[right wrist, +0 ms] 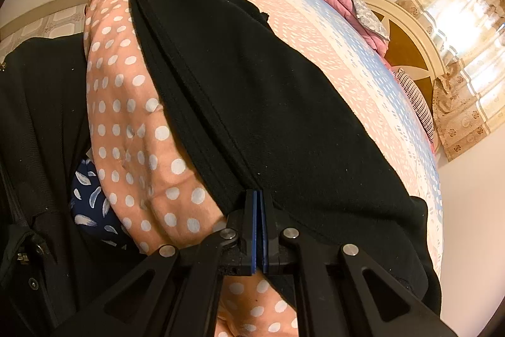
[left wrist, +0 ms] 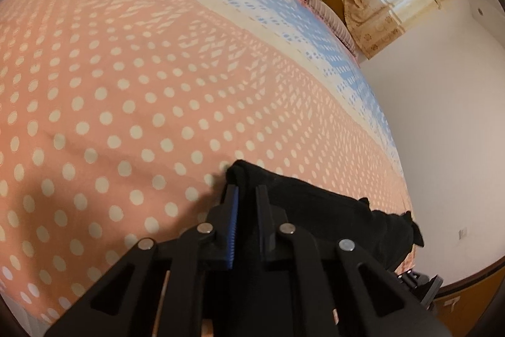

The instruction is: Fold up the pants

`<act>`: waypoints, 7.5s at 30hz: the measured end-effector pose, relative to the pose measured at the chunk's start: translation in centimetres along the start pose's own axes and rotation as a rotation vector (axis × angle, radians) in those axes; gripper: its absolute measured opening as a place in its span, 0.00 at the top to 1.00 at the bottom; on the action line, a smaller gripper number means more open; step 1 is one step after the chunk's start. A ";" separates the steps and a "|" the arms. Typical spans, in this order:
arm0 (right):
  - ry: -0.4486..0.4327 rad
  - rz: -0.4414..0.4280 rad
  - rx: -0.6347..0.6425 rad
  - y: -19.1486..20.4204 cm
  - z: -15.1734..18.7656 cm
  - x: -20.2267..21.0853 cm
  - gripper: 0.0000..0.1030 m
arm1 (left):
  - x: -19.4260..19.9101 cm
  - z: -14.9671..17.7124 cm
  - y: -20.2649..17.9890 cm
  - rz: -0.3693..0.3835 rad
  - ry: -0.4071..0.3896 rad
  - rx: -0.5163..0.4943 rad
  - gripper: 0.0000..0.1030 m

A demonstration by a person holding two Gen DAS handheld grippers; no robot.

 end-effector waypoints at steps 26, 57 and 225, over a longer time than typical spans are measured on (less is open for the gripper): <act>0.008 -0.058 -0.395 -7.0 2.9 1.2 0.28 | 3.4 -0.6 -3.4 -0.064 -0.200 -0.124 0.92; 0.165 -0.067 -1.628 -29.5 26.8 -3.7 0.97 | -14.7 13.7 -16.5 0.217 0.188 -0.354 0.66; 0.039 -0.217 -0.680 -12.0 8.6 0.1 0.38 | -15.2 19.1 -19.9 -0.153 0.185 -0.802 0.21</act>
Point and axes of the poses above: each gripper's, at about its wrist camera, not at the fingertips, and x roughly against the way its jaws point, y to its left, z to its underside, the point moved 5 cm from there along -x, roughly the way its jaws point, and after that the axes turned 12 degrees about z, right-handed, at the moved point
